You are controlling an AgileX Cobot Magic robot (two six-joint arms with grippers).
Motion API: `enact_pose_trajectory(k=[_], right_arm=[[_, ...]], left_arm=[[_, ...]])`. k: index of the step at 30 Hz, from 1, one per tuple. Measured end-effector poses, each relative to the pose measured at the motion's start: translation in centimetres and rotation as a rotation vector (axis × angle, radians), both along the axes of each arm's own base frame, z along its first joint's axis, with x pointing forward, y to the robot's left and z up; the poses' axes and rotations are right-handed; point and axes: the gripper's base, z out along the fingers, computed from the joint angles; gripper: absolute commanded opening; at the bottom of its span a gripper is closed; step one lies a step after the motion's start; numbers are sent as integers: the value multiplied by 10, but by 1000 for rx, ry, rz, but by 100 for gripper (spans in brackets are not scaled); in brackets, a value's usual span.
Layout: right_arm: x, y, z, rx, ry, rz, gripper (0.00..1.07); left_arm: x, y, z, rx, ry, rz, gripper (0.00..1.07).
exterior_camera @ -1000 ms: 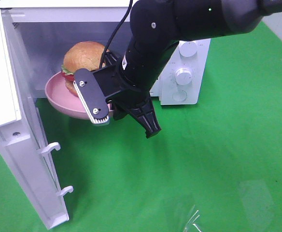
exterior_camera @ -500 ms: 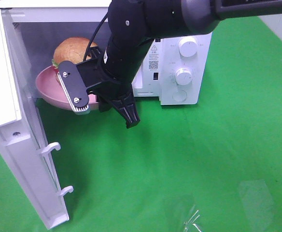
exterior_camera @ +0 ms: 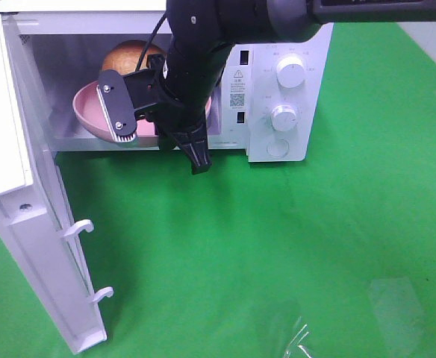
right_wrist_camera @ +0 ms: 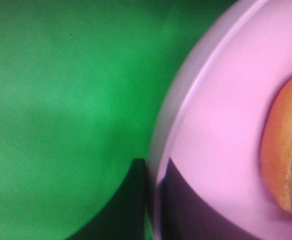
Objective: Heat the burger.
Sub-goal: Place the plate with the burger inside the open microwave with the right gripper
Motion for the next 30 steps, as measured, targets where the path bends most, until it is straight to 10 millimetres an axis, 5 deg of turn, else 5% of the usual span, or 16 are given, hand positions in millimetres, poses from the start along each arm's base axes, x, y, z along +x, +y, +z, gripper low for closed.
enact_pose_trajectory(k=[30], right_arm=[[52, 8, -23, 29, -29, -107, 0]], left_arm=[[0, 0, 0, 0, 0, 0, 100]])
